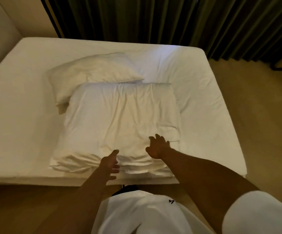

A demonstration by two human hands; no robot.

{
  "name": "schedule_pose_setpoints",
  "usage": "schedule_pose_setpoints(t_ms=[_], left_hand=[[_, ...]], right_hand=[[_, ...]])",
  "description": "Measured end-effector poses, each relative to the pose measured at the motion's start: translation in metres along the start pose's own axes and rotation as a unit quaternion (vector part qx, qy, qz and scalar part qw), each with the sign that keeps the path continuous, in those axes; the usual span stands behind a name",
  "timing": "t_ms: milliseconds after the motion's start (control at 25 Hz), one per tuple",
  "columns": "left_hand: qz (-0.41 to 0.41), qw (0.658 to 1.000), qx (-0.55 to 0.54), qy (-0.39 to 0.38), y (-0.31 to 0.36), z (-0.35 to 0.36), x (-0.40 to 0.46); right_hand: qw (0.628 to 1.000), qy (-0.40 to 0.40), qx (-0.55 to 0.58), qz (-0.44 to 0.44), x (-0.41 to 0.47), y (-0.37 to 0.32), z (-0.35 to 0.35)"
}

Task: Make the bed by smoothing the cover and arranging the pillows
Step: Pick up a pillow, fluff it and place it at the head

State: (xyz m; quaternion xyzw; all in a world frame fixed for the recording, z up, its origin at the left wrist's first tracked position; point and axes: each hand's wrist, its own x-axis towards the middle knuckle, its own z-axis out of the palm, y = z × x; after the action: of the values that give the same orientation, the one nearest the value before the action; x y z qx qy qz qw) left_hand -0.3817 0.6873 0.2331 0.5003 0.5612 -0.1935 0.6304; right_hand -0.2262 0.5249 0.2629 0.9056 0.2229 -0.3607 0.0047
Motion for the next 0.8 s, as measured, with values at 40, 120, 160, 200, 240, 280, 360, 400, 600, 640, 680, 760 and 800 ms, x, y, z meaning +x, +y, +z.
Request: schedule_pose_setpoints(t_ms=[40, 120, 160, 200, 240, 280, 360, 400, 600, 640, 680, 760, 800], left_hand=[[-0.008, 1.000, 0.002, 0.002, -0.001, 0.009, 0.008], [-0.029, 0.999, 0.015, -0.003, 0.000, 0.038, 0.020], [-0.046, 0.999, 0.011, -0.017, 0.000, 0.052, 0.023], [-0.063, 0.997, -0.001, -0.035, -0.001, 0.063, 0.027], [-0.077, 0.996, -0.016, -0.048, 0.001, 0.074, 0.031], [-0.089, 0.994, -0.031, -0.052, 0.001, 0.081, 0.036], [-0.081, 0.994, -0.063, -0.036, 0.006, 0.091, 0.040], [-0.076, 0.994, -0.074, -0.019, 0.008, 0.095, 0.041], [-0.091, 0.973, -0.193, 0.084, 0.020, 0.113, 0.033], [-0.091, 0.969, -0.208, 0.102, 0.018, 0.117, 0.030], [-0.094, 0.962, -0.225, 0.121, 0.015, 0.117, 0.028], [-0.101, 0.943, -0.276, 0.156, 0.013, 0.121, 0.027], [-0.111, 0.931, -0.304, 0.167, 0.009, 0.121, 0.029]], right_hand=[[1.000, 0.000, 0.003, 0.003, 0.002, 0.006, -0.009], [1.000, -0.002, 0.013, 0.010, 0.005, 0.027, -0.027], [1.000, -0.001, 0.018, 0.013, 0.008, 0.039, -0.036], [1.000, 0.000, 0.024, 0.018, 0.013, 0.050, -0.044], [0.999, 0.004, 0.031, 0.026, 0.020, 0.061, -0.052], [0.999, 0.008, 0.038, 0.030, 0.030, 0.070, -0.059], [0.999, 0.013, 0.039, 0.023, 0.046, 0.082, -0.067], [1.000, 0.008, 0.028, 0.009, 0.055, 0.086, -0.069], [0.993, -0.038, -0.047, -0.105, 0.095, 0.095, -0.078], [0.988, -0.047, -0.063, -0.130, 0.100, 0.094, -0.079], [0.984, -0.053, -0.080, -0.149, 0.105, 0.091, -0.079], [0.976, -0.055, -0.116, -0.175, 0.121, 0.082, -0.080], [0.974, -0.057, -0.126, -0.179, 0.128, 0.075, -0.079]])
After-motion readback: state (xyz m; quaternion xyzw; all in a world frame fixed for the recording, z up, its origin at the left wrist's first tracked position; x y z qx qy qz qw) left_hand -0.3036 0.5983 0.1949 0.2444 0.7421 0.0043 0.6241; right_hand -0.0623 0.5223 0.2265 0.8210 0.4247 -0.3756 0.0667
